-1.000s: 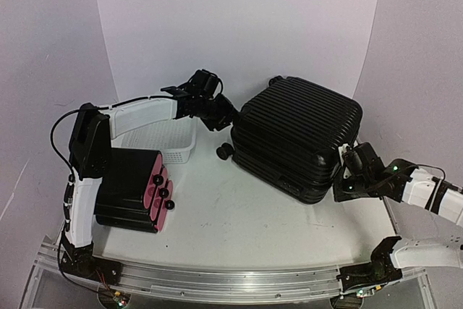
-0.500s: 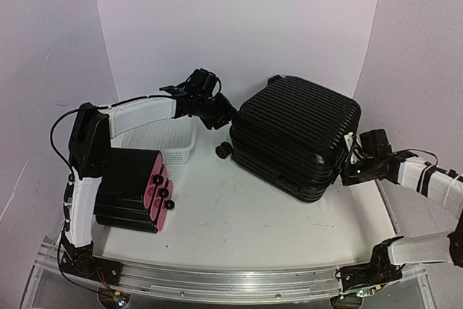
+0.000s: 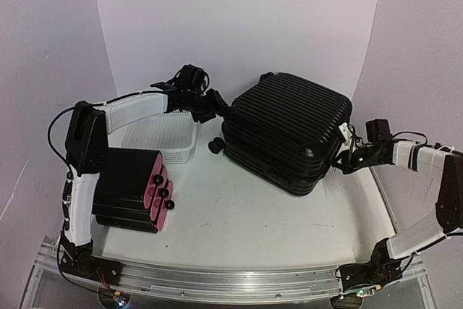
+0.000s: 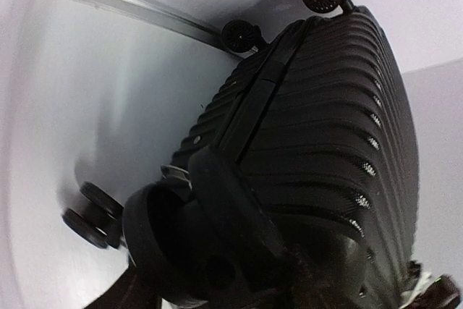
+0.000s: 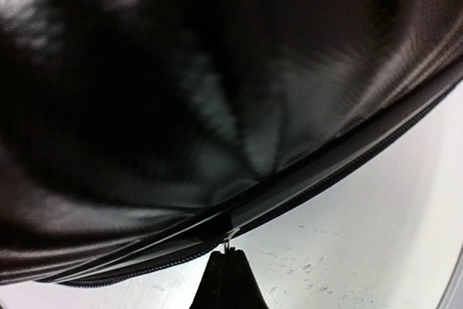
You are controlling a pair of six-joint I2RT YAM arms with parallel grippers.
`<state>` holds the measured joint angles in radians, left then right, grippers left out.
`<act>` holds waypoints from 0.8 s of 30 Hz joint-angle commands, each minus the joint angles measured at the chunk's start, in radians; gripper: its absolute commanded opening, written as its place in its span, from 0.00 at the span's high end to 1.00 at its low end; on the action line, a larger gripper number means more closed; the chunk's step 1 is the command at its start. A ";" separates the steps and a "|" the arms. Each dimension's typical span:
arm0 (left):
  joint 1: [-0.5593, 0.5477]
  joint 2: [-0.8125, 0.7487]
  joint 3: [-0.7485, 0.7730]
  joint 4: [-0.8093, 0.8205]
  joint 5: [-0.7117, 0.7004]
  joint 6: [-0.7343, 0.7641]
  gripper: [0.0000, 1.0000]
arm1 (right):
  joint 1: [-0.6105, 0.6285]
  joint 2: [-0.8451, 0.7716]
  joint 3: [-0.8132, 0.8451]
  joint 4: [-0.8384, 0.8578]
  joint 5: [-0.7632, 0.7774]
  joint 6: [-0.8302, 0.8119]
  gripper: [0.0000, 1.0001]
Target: Open, take out, and arrange the luggage
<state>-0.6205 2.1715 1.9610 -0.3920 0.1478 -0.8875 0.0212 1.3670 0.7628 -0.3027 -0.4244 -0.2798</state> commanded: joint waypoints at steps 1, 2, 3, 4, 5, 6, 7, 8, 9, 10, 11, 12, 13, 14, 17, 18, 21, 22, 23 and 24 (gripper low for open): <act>-0.005 -0.167 -0.057 -0.079 0.022 0.480 0.34 | 0.010 -0.072 0.007 0.053 -0.205 -0.022 1.00; -0.007 -0.207 -0.079 -0.079 0.036 0.524 0.31 | 0.014 -0.085 -0.003 0.055 -0.216 -0.002 1.00; -0.009 -0.245 -0.106 -0.079 0.051 0.570 0.28 | 0.021 -0.101 -0.015 0.062 -0.217 0.017 1.00; -0.016 -0.288 -0.133 -0.079 0.064 0.605 0.24 | 0.039 -0.114 -0.030 0.076 -0.221 0.041 1.00; -0.029 -0.325 -0.152 -0.080 0.075 0.652 0.22 | 0.055 -0.126 -0.040 0.078 -0.228 0.045 1.00; -0.055 -0.358 -0.170 -0.082 0.064 0.705 0.20 | 0.078 -0.136 -0.050 0.081 -0.219 0.052 1.00; -0.090 -0.396 -0.191 -0.082 0.034 0.749 0.18 | 0.104 -0.146 -0.057 0.094 -0.202 0.062 1.00; -0.142 -0.414 -0.206 -0.082 0.004 0.796 0.17 | 0.127 -0.153 -0.060 0.097 -0.189 0.071 1.00; -0.190 -0.423 -0.216 -0.081 -0.028 0.832 0.17 | 0.150 -0.162 -0.065 0.107 -0.171 0.081 1.00; -0.235 -0.425 -0.216 -0.081 -0.059 0.864 0.17 | 0.171 -0.174 -0.075 0.122 -0.149 0.092 1.00; -0.277 -0.420 -0.211 -0.076 -0.087 0.898 0.17 | 0.184 -0.189 -0.090 0.150 -0.127 0.108 1.00; -0.320 -0.409 -0.203 -0.069 -0.119 0.940 0.17 | 0.191 -0.202 -0.112 0.185 -0.115 0.134 1.00; -0.359 -0.395 -0.192 -0.057 -0.151 0.983 0.17 | 0.195 -0.215 -0.131 0.220 -0.107 0.156 1.00; -0.395 -0.379 -0.178 -0.044 -0.181 1.030 0.17 | 0.198 -0.225 -0.149 0.243 -0.100 0.171 1.00; -0.461 -0.316 -0.116 -0.028 -0.172 1.167 0.16 | 0.221 -0.240 -0.157 0.261 -0.071 0.182 1.00; -0.474 -0.293 -0.096 -0.029 -0.165 1.210 0.15 | 0.226 -0.241 -0.158 0.262 -0.070 0.186 1.00; -0.492 -0.228 -0.026 -0.036 -0.184 1.291 0.10 | 0.236 -0.253 -0.175 0.274 -0.059 0.200 1.00; -0.493 -0.205 0.000 -0.038 -0.186 1.311 0.10 | 0.238 -0.259 -0.183 0.278 -0.050 0.205 1.00; -0.495 -0.185 0.026 -0.044 -0.188 1.328 0.09 | 0.238 -0.265 -0.192 0.279 -0.036 0.209 1.00; -0.497 -0.152 0.056 -0.049 -0.188 1.341 0.08 | 0.239 -0.272 -0.201 0.280 -0.021 0.211 1.00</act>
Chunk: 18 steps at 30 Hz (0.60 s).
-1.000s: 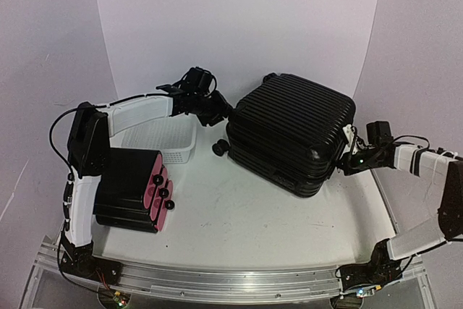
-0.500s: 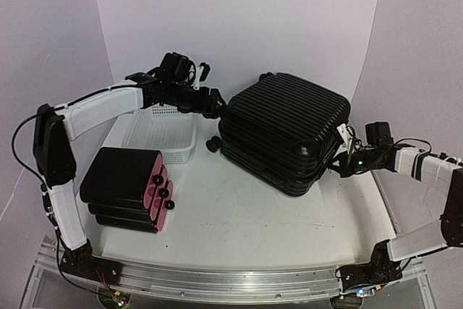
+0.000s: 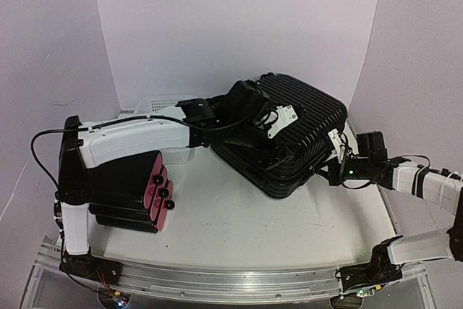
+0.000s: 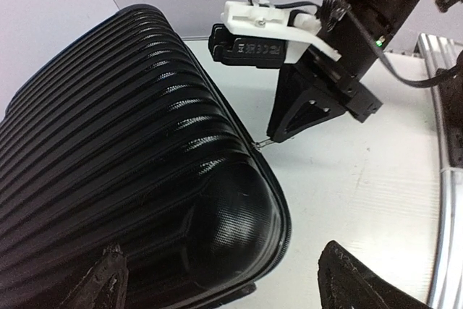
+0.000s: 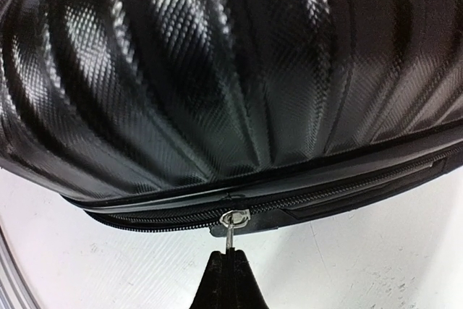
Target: Open, take out, and arrange the luggage
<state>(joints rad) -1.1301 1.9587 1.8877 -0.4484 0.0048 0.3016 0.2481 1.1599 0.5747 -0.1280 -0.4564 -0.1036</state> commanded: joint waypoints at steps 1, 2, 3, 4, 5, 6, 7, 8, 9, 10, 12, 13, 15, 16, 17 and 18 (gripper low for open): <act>0.010 0.078 0.154 0.000 -0.030 0.162 0.07 | 0.013 -0.072 -0.022 0.106 0.030 0.035 1.00; 0.006 0.097 0.182 -0.006 -0.013 0.173 0.07 | 0.012 -0.078 -0.030 0.106 0.051 0.033 1.00; -0.002 0.121 0.202 -0.008 0.017 0.190 0.06 | 0.012 -0.082 -0.037 0.104 0.073 0.030 1.00; -0.017 0.141 0.217 -0.007 0.031 0.211 0.06 | 0.013 -0.085 -0.043 0.102 0.096 0.027 1.00; -0.028 0.161 0.241 -0.006 0.032 0.239 0.05 | 0.012 -0.086 -0.048 0.103 0.119 0.024 1.00; -0.040 0.184 0.258 -0.006 0.033 0.267 0.05 | 0.012 -0.085 -0.055 0.102 0.148 0.019 1.00; -0.046 0.203 0.268 -0.006 0.047 0.300 0.05 | 0.011 -0.082 -0.057 0.104 0.172 0.017 1.00; -0.050 0.218 0.273 -0.004 0.069 0.332 0.06 | 0.011 -0.078 -0.062 0.109 0.198 0.014 1.00; -0.051 0.237 0.283 -0.002 0.079 0.357 0.06 | 0.011 -0.071 -0.066 0.118 0.226 0.009 1.00; -0.052 0.255 0.294 -0.004 0.076 0.376 0.07 | 0.011 -0.063 -0.068 0.120 0.259 0.006 1.00; -0.051 0.281 0.306 -0.010 0.037 0.395 0.09 | 0.009 -0.045 -0.061 0.144 0.302 0.002 1.00; -0.050 0.288 0.304 -0.020 0.026 0.408 0.09 | 0.004 -0.038 -0.056 0.155 0.302 0.001 1.00; -0.050 0.300 0.295 -0.045 0.012 0.441 0.14 | -0.008 -0.020 -0.051 0.182 0.299 -0.001 1.00; -0.050 0.310 0.298 -0.061 0.006 0.448 0.17 | -0.017 -0.012 -0.045 0.187 0.301 0.000 1.00; -0.050 0.317 0.305 -0.081 -0.011 0.449 0.22 | -0.028 -0.004 -0.039 0.191 0.299 0.003 1.00; -0.048 0.324 0.307 -0.100 -0.036 0.444 0.24 | -0.039 0.001 -0.036 0.198 0.294 0.007 1.00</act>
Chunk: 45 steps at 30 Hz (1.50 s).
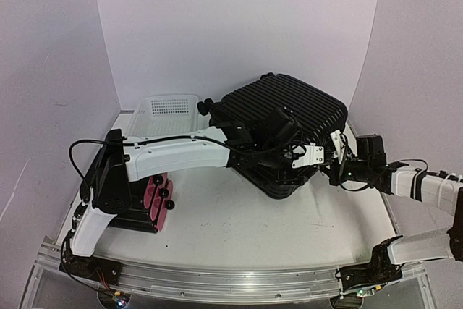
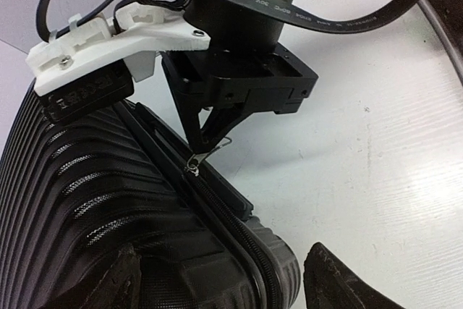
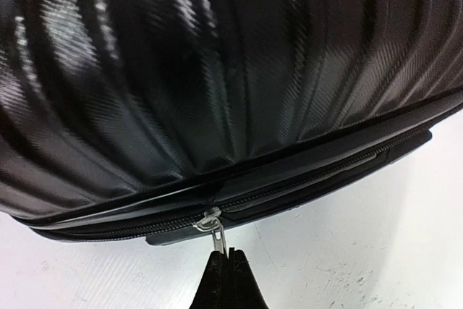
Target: Open, take out, and arrange the luggage
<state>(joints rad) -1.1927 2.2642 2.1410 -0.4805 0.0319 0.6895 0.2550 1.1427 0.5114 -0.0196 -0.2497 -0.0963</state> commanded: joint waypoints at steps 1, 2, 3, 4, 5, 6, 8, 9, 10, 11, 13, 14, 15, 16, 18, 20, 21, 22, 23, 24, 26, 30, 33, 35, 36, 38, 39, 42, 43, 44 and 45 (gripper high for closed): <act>0.017 0.020 0.049 -0.079 -0.072 0.051 0.24 | -0.058 0.022 0.033 0.097 0.073 0.003 1.00; 0.020 0.020 0.042 -0.089 -0.079 0.048 0.24 | -0.066 0.023 0.038 0.100 0.058 0.000 1.00; 0.020 0.019 0.030 -0.091 -0.097 0.044 0.25 | -0.072 0.022 0.043 0.101 0.055 -0.006 1.00; 0.021 0.018 0.021 -0.097 -0.117 0.041 0.26 | -0.079 0.021 0.048 0.101 0.063 -0.011 1.00; 0.022 0.017 0.010 -0.107 -0.130 0.040 0.27 | -0.089 0.019 0.051 0.101 0.070 -0.014 1.00; 0.024 0.012 -0.001 -0.111 -0.142 0.036 0.28 | -0.107 0.017 0.055 0.101 0.074 -0.017 1.00; 0.029 0.003 -0.022 -0.121 -0.157 0.022 0.28 | -0.156 0.018 0.067 0.101 0.078 -0.015 1.00; 0.032 -0.005 -0.032 -0.124 -0.165 0.016 0.28 | -0.185 0.023 0.073 0.101 0.075 -0.014 1.00; 0.035 -0.010 -0.043 -0.129 -0.176 0.009 0.28 | -0.214 0.033 0.082 0.103 0.074 -0.016 1.00; 0.039 -0.016 -0.053 -0.136 -0.182 0.005 0.28 | -0.241 0.049 0.096 0.106 0.060 -0.024 1.00; 0.048 -0.027 -0.066 -0.144 -0.188 -0.008 0.27 | -0.309 0.125 0.139 0.108 0.033 -0.032 1.00; 0.052 -0.031 -0.069 -0.147 -0.189 -0.013 0.28 | -0.353 0.167 0.173 0.113 -0.005 -0.038 1.00; 0.055 -0.033 -0.069 -0.152 -0.189 -0.015 0.28 | -0.380 0.208 0.195 0.128 -0.042 -0.039 1.00; 0.058 -0.036 -0.070 -0.154 -0.190 -0.016 0.27 | -0.401 0.244 0.213 0.147 -0.076 -0.042 1.00; 0.060 -0.046 -0.071 -0.158 -0.175 -0.016 0.27 | -0.427 0.303 0.255 0.163 -0.196 -0.040 1.00; 0.059 -0.059 -0.065 -0.164 -0.139 -0.030 0.25 | -0.429 0.336 0.295 0.149 -0.373 -0.002 1.00; 0.059 -0.066 -0.059 -0.167 -0.116 -0.041 0.24 | -0.426 0.349 0.305 0.146 -0.440 0.053 0.93; 0.059 -0.071 -0.050 -0.171 -0.096 -0.055 0.22 | -0.423 0.360 0.303 0.153 -0.496 0.107 0.80; 0.059 -0.074 -0.040 -0.177 -0.072 -0.074 0.22 | -0.420 0.369 0.291 0.164 -0.540 0.153 0.67; 0.059 -0.078 -0.035 -0.183 -0.046 -0.093 0.21 | -0.417 0.367 0.266 0.174 -0.565 0.178 0.57; 0.059 -0.090 -0.030 -0.185 0.008 -0.136 0.20 | -0.411 0.332 0.193 0.236 -0.616 0.185 0.34; 0.061 -0.102 -0.003 -0.196 0.080 -0.233 0.19 | -0.385 0.313 0.121 0.300 -0.688 0.142 0.15; 0.060 -0.117 0.028 -0.212 0.123 -0.295 0.18 | -0.354 0.336 0.096 0.301 -0.734 0.023 0.13; 0.061 -0.139 0.040 -0.218 0.155 -0.329 0.17 | -0.325 0.343 0.084 0.303 -0.734 -0.041 0.13; 0.061 -0.151 0.041 -0.219 0.174 -0.344 0.16 | -0.303 0.350 0.088 0.302 -0.732 -0.061 0.13; 0.060 -0.176 0.043 -0.220 0.212 -0.370 0.14 | -0.272 0.367 0.100 0.303 -0.728 -0.083 0.16; 0.061 -0.189 0.043 -0.220 0.234 -0.384 0.14 | -0.263 0.377 0.106 0.305 -0.726 -0.090 0.17; 0.060 -0.231 0.035 -0.221 0.277 -0.421 0.13 | -0.260 0.400 0.117 0.319 -0.715 -0.099 0.21; 0.059 -0.242 0.029 -0.221 0.287 -0.430 0.13 | -0.260 0.406 0.121 0.321 -0.710 -0.099 0.22; 0.059 -0.253 0.020 -0.221 0.292 -0.442 0.13 | -0.260 0.413 0.129 0.320 -0.716 -0.092 0.22; 0.059 -0.262 0.012 -0.221 0.297 -0.452 0.13 | -0.260 0.421 0.137 0.320 -0.733 -0.086 0.24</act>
<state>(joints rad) -1.1366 2.1220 2.1372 -0.7033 0.2592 0.3122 -0.0013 1.5475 0.5980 0.2478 -0.9501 -0.1555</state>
